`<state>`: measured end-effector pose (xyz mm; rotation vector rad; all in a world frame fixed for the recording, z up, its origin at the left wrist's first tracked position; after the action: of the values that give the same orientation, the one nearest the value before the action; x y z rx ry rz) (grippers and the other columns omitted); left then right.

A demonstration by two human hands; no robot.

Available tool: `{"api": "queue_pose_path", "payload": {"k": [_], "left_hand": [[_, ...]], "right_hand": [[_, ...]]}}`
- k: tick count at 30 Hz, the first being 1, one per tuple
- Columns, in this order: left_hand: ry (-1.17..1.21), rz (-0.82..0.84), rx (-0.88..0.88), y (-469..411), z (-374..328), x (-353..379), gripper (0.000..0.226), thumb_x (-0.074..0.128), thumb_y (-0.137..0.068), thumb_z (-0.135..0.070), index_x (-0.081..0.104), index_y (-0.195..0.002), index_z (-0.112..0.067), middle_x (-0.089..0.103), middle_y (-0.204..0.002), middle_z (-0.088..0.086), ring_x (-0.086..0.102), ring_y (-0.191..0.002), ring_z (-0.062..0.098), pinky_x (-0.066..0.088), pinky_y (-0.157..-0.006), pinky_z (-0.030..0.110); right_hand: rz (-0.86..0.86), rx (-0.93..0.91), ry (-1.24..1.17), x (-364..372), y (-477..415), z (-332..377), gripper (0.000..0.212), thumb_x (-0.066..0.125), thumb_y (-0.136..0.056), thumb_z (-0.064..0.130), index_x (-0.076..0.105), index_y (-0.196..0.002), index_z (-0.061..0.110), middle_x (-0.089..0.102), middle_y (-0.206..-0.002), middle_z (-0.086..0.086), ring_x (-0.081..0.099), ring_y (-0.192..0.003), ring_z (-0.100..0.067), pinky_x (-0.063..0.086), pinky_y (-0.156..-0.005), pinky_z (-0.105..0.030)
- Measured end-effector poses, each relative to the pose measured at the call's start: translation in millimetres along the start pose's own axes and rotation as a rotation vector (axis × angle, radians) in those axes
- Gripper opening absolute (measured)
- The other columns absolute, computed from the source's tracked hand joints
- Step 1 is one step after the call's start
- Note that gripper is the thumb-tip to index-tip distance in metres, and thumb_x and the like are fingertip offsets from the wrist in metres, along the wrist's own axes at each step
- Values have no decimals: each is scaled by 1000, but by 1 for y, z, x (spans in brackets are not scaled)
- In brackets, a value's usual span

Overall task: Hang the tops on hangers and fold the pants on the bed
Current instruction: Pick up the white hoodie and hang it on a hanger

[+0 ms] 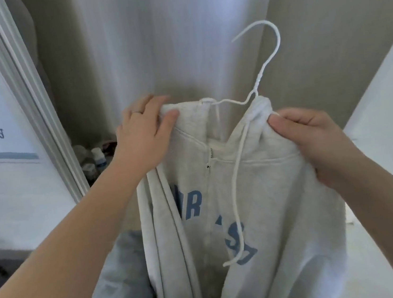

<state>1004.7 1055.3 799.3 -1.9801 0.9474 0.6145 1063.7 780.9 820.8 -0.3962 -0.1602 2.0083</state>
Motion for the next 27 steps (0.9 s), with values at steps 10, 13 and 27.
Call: {"api": "queue_pose_path", "payload": {"k": [10,13,27], "left_hand": [[264,-56,186,-148,-47,-66,63,42,-98,-58,25,-155,-38,22,-162,-16,22,-145,1,17,-114,23],[315,-40,238,-169,-63,-83,65,45,-95,-61,26,-154,-41,27,-150,-26,27,-131,-7,21,-107,19],[32,-104,235,-273,-121,-136,88,66,-74,-74,28,-146,-42,45,-140,-17,50,-124,10,48,-101,35]], "right_hand": [[-59,-107,-437,32,-153,96,16,60,-94,8,75,-88,9,74,-88,-11,70,-83,-22,56,-82,-30],[-37,-172,-462,45,-199,130,19,57,-93,2,74,-86,8,73,-87,-12,70,-83,-24,55,-84,-34],[-65,-326,-488,71,-380,287,14,57,-95,6,69,-92,13,71,-94,-10,68,-80,-21,53,-70,-26]]}}
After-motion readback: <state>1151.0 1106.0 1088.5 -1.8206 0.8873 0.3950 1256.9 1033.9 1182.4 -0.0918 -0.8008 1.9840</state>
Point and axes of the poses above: each hand's wrist, its own y-axis away from the middle knuckle, its own x-axis out of the palm, z = x × y, the point moved 7 cm from there along -y, towards the middle knuckle
